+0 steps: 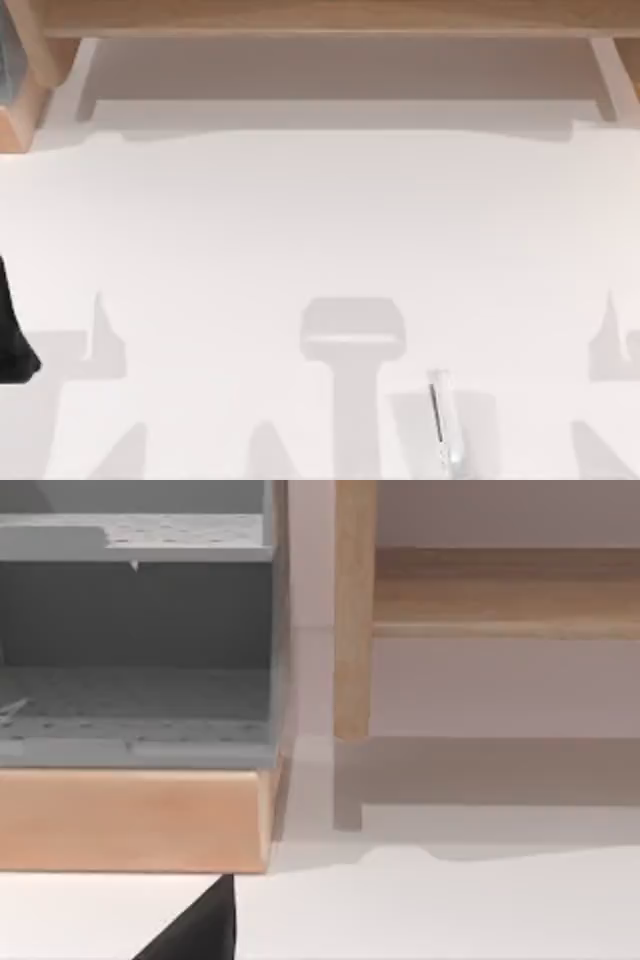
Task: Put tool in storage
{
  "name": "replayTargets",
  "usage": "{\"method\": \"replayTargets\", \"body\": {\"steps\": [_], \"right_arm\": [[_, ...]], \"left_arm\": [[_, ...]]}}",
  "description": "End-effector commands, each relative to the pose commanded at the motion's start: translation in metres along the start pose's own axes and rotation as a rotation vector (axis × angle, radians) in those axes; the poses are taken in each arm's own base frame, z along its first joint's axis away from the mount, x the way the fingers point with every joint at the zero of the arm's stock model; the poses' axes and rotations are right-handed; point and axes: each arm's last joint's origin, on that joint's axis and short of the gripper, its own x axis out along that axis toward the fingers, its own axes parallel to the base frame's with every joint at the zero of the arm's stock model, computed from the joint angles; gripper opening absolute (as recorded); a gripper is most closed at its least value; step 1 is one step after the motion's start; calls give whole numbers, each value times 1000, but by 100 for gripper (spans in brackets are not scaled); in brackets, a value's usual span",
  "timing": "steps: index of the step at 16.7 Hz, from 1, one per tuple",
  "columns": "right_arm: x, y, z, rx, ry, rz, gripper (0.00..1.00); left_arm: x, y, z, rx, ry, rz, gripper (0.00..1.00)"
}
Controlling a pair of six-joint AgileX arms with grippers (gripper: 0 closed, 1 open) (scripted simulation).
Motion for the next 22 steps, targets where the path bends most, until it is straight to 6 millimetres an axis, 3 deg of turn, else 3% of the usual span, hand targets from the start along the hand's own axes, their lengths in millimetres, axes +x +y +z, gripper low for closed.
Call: {"method": "replayTargets", "body": {"steps": [5, 8, 11, 14, 17, 19, 22], "right_arm": [[2, 0, 9, -49, -4, 13, 100], [11, -2, 30, -168, -12, 26, 100], [33, -7, 59, -340, -18, 26, 100], [73, -20, 85, -547, -22, 14, 100], [127, -42, 96, -771, -20, -2, 100], [167, -62, 91, -919, -16, -10, 100], [222, -97, 64, -1127, -6, -15, 100]], "left_arm": [[0, 0, 0, 0, 0, 0, 100], [0, 0, 0, 0, 0, 0, 100], [0, 0, 0, 0, 0, 0, 100], [0, 0, 0, 0, 0, 0, 100], [0, 0, 0, 0, 0, 0, 100], [0, 0, 0, 0, 0, 0, 100], [0, 0, 0, 0, 0, 0, 100]]}}
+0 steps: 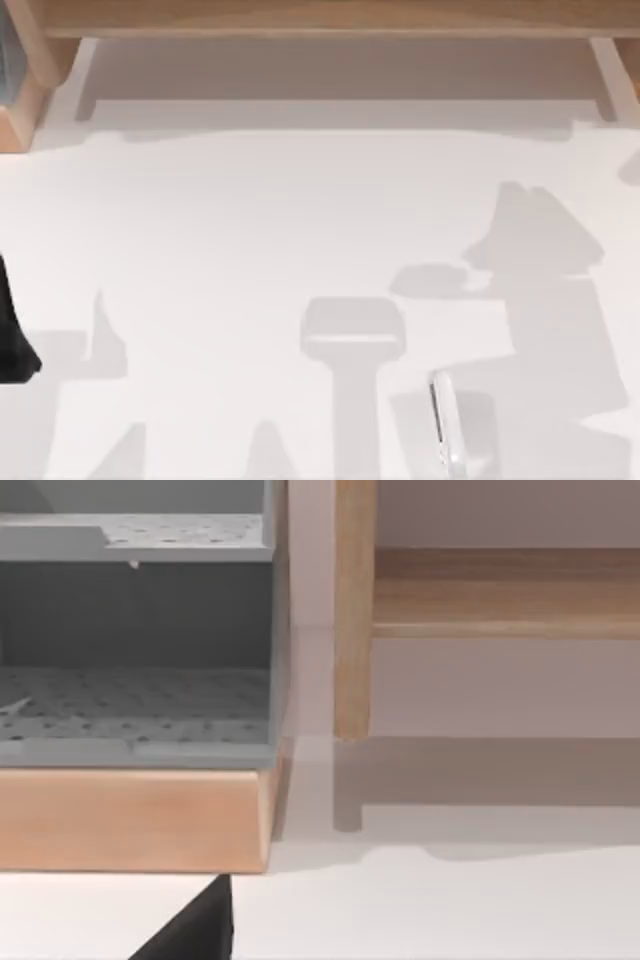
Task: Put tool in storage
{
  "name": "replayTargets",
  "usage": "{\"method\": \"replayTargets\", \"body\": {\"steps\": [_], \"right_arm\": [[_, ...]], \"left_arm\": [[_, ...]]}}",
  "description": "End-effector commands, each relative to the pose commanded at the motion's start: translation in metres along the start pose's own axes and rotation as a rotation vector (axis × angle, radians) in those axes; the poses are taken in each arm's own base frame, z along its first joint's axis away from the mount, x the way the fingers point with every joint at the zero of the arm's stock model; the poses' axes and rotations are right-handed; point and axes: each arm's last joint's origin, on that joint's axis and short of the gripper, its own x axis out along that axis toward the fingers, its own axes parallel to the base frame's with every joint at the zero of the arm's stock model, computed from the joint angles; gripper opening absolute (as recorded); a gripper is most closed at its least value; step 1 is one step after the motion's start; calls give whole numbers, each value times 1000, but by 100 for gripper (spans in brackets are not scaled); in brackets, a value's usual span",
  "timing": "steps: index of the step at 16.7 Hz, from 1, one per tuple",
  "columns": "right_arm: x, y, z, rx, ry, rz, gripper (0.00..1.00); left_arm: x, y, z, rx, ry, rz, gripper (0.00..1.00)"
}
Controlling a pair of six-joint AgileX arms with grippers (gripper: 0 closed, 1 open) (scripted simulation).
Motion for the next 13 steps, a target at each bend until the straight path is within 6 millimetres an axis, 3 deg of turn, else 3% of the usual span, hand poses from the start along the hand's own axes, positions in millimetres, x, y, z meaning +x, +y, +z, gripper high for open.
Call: {"method": "replayTargets", "body": {"steps": [3, 7, 10, 13], "right_arm": [[40, 26, -50, -179, 5, 7, 100], [68, 67, -106, -357, 6, 15, 100], [74, 85, -128, -431, 4, 13, 100], [75, 88, -132, -443, 3, 12, 100]], "left_arm": [[0, 0, 0, 0, 0, 0, 100], [0, 0, 0, 0, 0, 0, 100], [0, 0, 0, 0, 0, 0, 100], [0, 0, 0, 0, 0, 0, 100]]}}
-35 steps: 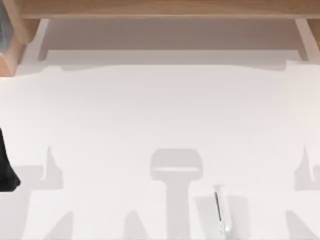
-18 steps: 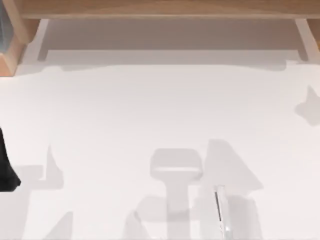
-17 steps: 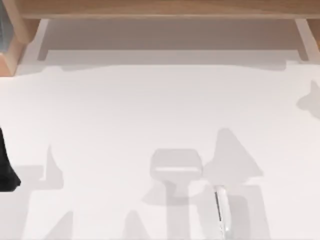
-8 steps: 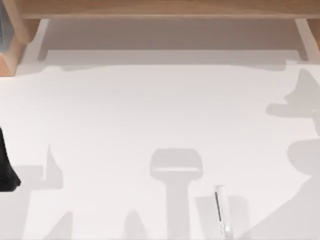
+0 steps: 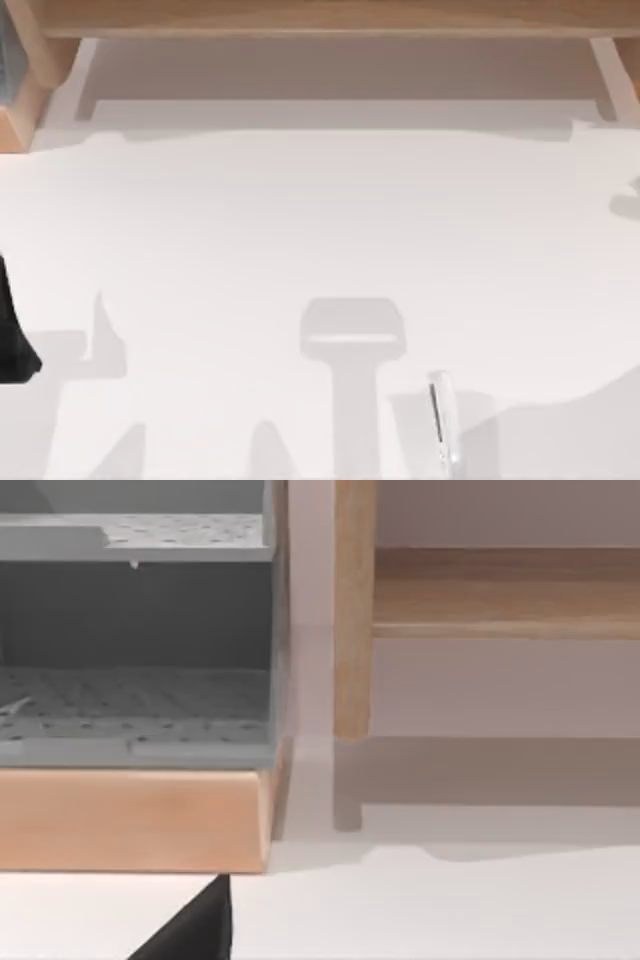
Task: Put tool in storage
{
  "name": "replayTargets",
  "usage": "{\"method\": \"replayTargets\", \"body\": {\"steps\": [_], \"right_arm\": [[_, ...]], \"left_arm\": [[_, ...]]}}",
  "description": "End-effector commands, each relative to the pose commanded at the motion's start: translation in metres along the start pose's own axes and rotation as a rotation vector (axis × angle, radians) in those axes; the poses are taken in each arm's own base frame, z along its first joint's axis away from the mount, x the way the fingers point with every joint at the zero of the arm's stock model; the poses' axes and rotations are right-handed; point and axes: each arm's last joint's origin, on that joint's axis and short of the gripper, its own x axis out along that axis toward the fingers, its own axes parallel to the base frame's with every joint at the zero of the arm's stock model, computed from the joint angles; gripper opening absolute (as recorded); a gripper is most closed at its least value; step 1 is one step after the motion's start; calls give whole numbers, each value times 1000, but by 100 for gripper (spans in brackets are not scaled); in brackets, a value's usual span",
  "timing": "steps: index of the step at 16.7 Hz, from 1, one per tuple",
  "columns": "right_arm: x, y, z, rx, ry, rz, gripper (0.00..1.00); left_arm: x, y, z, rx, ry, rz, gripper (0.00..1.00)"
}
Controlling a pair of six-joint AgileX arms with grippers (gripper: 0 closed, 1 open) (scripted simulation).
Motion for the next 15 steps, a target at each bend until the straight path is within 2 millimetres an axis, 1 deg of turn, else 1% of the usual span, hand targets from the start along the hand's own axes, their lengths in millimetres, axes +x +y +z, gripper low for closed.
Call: {"method": "replayTargets", "body": {"steps": [4, 11, 15], "right_arm": [[1, 0, 2, 3, -3, 3, 100], [25, 0, 0, 0, 0, 0, 100], [25, 0, 0, 0, 0, 0, 100]], "left_arm": [[0, 0, 0, 0, 0, 0, 100], [0, 0, 0, 0, 0, 0, 100], [0, 0, 0, 0, 0, 0, 100]]}}
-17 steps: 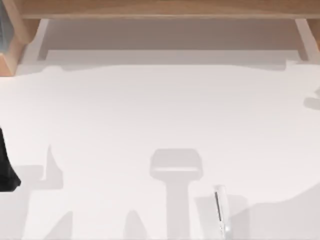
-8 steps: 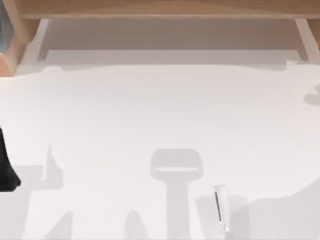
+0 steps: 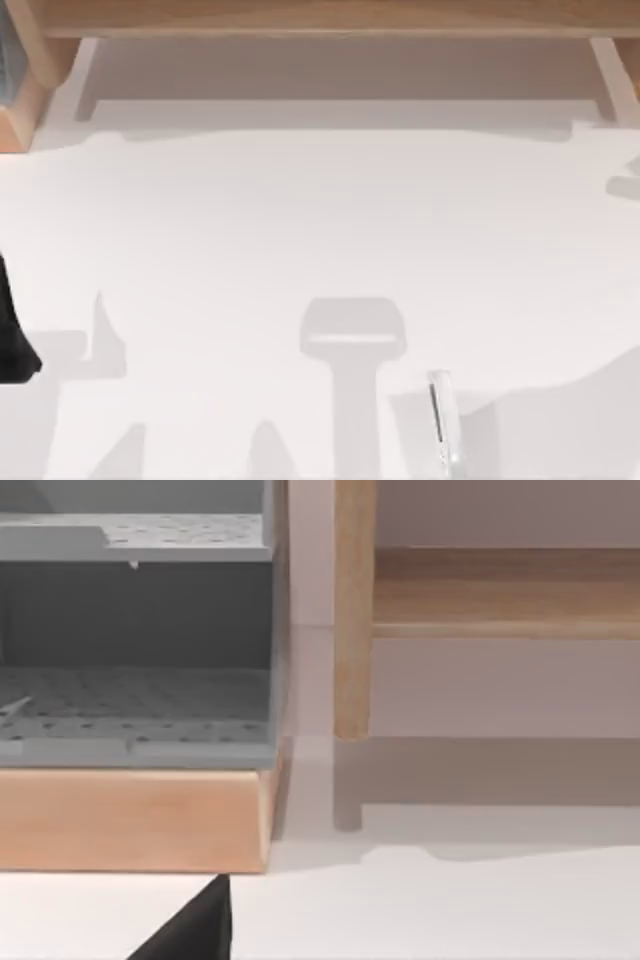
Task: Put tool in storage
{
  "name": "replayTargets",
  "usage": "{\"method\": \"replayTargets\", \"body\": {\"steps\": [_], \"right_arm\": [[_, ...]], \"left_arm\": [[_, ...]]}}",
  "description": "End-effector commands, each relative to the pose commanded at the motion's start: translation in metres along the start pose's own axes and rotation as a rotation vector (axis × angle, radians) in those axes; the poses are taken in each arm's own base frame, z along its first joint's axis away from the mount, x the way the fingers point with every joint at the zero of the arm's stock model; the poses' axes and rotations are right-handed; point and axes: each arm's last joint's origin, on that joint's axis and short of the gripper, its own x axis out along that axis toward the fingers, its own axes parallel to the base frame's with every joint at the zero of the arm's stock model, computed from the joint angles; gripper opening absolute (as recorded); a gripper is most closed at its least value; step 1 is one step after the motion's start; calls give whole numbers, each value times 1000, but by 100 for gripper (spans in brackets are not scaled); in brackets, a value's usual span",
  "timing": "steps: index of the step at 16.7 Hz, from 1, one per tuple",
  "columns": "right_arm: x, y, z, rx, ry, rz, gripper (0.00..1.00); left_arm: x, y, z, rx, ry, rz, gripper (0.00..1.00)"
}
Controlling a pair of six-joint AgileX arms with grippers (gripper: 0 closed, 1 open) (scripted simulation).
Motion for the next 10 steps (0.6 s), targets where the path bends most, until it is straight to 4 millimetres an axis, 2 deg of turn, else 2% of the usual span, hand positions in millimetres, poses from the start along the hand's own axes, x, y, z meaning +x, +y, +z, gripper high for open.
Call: {"method": "replayTargets", "body": {"steps": [10], "right_arm": [[0, 0, 0, 0, 0, 0, 25]], "left_arm": [[0, 0, 0, 0, 0, 0, 100]]}}
